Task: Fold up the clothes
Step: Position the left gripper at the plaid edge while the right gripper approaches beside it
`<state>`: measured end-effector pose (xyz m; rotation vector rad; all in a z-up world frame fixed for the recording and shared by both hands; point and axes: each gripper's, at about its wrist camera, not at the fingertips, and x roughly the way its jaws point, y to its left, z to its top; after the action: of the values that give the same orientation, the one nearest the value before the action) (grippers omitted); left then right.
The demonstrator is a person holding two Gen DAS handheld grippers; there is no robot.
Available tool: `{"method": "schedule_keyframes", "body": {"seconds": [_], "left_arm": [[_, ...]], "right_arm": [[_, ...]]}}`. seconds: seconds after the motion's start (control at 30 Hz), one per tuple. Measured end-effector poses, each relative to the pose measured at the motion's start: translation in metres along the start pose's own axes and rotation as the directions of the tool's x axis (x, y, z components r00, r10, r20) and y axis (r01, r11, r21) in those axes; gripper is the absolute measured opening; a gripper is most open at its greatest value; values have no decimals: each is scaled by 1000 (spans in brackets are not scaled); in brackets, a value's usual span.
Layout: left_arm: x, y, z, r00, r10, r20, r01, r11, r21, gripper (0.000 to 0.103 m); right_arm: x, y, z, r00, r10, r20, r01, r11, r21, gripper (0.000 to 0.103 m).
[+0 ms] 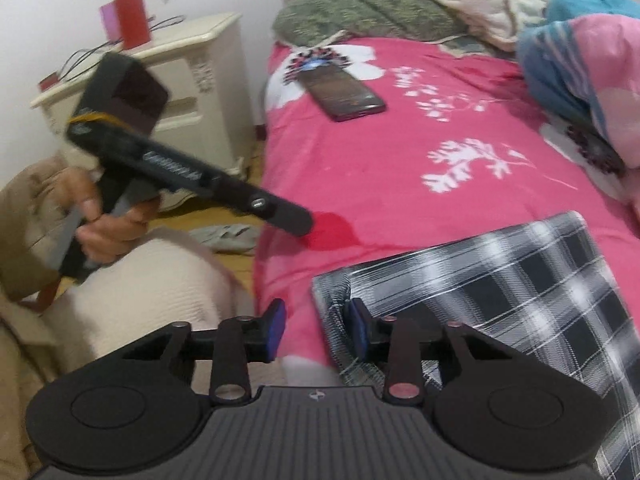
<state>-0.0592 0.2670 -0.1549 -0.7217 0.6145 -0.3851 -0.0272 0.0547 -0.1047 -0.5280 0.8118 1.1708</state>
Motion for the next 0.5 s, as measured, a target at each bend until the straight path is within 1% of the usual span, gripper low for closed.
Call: {"method": "schedule_keyframes", "body": {"seconds": [0.13,0.33,0.5], "left_arm": [[2,-4,1,1000,-13,-19,13,1000,16,19],[15,-16,6,998,-47,-49,49,998,44,19],[22,-22,3,995,-35,-96,42,997,67,19]], "right_arm": [[-2,11,-1,1000,19,-16,-20,999,-29,32],[-3,13,-1,1000,29,-1,-29,1000,-6,32],[-9,11,-6,999,-1,32,0,1000,20,32]]}}
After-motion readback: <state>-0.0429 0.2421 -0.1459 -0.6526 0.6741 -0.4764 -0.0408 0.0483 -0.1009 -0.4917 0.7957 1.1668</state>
